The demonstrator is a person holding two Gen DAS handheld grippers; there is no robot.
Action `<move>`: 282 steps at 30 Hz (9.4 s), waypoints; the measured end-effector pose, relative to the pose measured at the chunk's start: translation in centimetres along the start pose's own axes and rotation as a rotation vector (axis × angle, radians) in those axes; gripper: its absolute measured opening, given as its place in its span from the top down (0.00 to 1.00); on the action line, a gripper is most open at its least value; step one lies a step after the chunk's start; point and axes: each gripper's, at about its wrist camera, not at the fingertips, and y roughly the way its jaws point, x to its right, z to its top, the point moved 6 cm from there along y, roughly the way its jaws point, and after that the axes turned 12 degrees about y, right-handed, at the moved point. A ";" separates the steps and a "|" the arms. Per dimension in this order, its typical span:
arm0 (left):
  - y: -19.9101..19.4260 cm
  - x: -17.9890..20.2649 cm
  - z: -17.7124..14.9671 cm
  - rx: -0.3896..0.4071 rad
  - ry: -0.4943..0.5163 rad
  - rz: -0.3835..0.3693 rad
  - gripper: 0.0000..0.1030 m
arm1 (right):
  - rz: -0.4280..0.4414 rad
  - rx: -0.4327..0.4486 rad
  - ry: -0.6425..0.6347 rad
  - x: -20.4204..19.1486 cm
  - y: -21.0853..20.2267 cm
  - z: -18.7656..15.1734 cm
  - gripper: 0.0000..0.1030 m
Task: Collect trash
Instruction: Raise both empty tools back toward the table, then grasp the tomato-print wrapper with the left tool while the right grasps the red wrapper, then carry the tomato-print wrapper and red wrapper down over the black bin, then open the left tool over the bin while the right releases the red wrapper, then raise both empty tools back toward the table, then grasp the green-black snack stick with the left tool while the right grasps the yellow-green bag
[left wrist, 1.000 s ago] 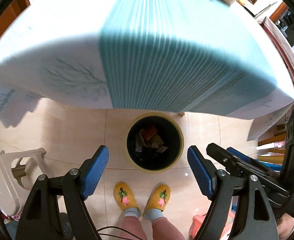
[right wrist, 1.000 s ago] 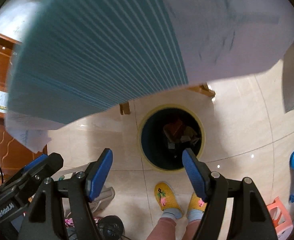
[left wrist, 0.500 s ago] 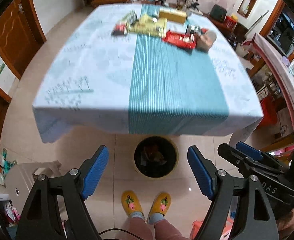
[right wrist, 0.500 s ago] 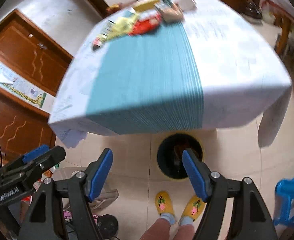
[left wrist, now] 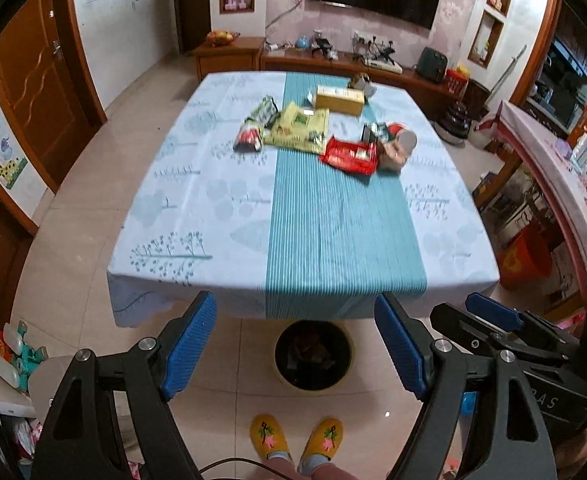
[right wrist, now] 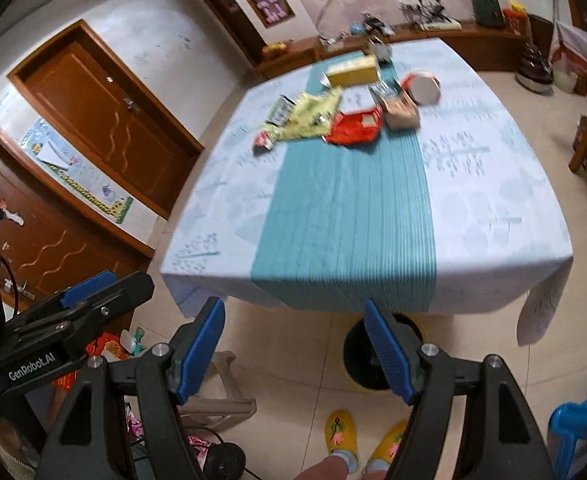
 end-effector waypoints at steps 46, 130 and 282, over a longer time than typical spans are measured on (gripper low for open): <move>28.4 -14.9 20.5 -0.236 -0.014 -0.123 0.23 | -0.267 -0.198 -0.559 -1.4 25.1 23.5 0.30; 3.9 3.8 0.6 -0.164 0.095 -0.070 0.81 | 0.053 -0.080 -0.127 2.4 -1.3 2.9 0.98; 36.7 -15.5 30.0 -0.285 0.153 -0.187 0.41 | -0.144 -0.123 0.300 3.0 30.3 32.2 0.65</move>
